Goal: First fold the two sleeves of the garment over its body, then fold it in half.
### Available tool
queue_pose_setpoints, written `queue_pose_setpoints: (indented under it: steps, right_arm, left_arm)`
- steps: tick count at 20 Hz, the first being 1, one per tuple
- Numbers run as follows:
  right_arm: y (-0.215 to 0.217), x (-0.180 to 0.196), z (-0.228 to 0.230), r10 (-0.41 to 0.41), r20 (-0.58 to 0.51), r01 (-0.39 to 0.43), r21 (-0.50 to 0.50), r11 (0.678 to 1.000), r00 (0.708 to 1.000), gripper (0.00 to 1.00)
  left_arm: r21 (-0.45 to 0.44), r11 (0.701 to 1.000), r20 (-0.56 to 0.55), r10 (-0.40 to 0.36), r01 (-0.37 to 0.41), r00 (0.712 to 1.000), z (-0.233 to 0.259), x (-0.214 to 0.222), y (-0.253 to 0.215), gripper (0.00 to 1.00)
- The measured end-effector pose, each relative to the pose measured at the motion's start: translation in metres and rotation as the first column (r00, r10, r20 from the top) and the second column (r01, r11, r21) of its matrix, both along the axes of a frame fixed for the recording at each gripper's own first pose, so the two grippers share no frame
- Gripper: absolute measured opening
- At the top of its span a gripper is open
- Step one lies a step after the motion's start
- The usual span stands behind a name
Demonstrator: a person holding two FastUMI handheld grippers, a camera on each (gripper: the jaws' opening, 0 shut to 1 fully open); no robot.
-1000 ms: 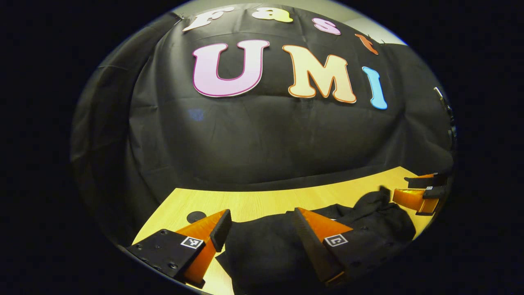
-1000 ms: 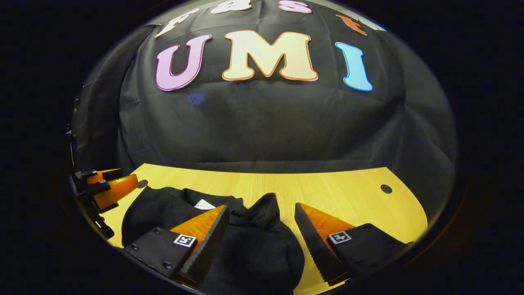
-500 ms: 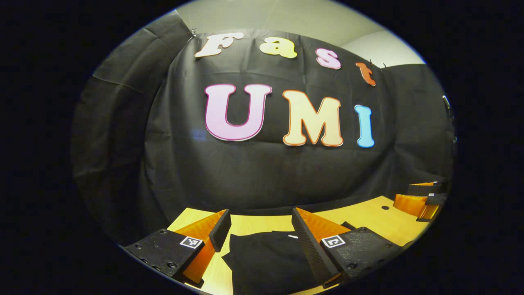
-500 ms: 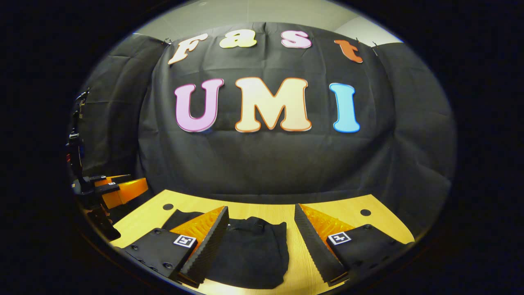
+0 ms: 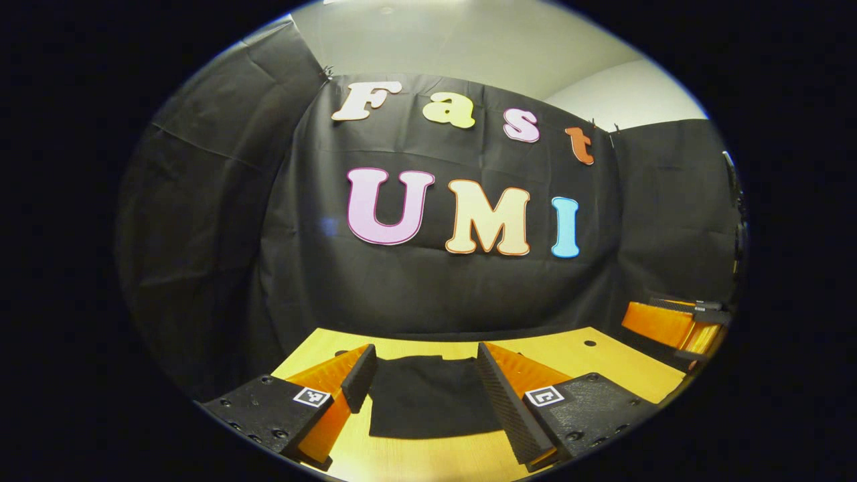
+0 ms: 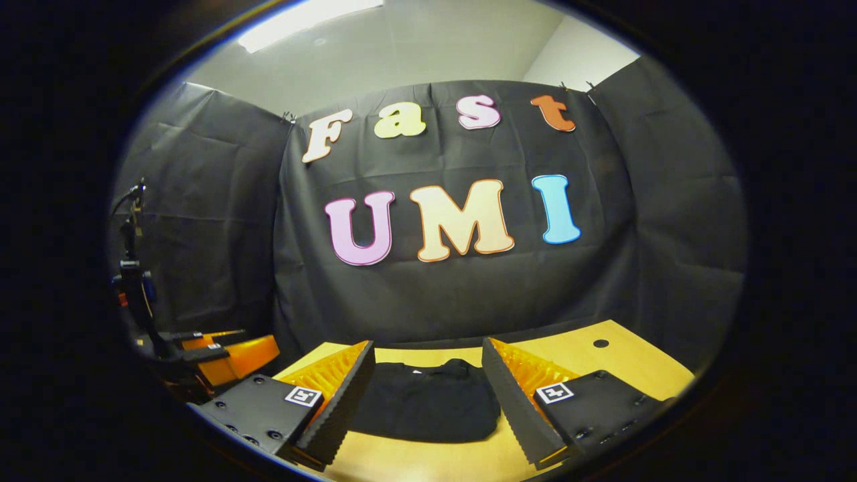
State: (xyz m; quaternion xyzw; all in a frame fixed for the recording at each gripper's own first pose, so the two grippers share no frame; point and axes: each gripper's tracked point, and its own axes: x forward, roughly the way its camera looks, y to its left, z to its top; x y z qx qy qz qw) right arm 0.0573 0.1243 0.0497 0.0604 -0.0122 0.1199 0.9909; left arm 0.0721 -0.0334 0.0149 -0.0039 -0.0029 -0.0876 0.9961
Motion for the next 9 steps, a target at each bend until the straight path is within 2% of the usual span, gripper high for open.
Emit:
queue_pose_setpoints:
  steps: [3, 6, 9]
  right_arm:
    - [-0.003, -0.035, -0.005, 0.010, 0.011, -0.010, -0.020, 1.000, 1.000, 0.94]
    - [-0.002, -0.063, -0.011, 0.022, 0.017, -0.022, -0.032, 0.999, 1.000, 0.95]
    - [-0.002, -0.082, -0.012, 0.029, 0.038, -0.028, -0.024, 0.999, 0.999, 0.95]
  left_arm:
    - [0.021, 0.999, -0.001, 0.026, -0.026, 1.000, -0.004, -0.030, 0.010, 0.89]
    - [0.032, 0.999, -0.018, 0.043, -0.043, 0.999, -0.011, -0.056, 0.018, 0.89]
    - [0.006, 0.999, -0.039, 0.054, -0.053, 0.998, -0.018, -0.073, 0.021, 0.90]
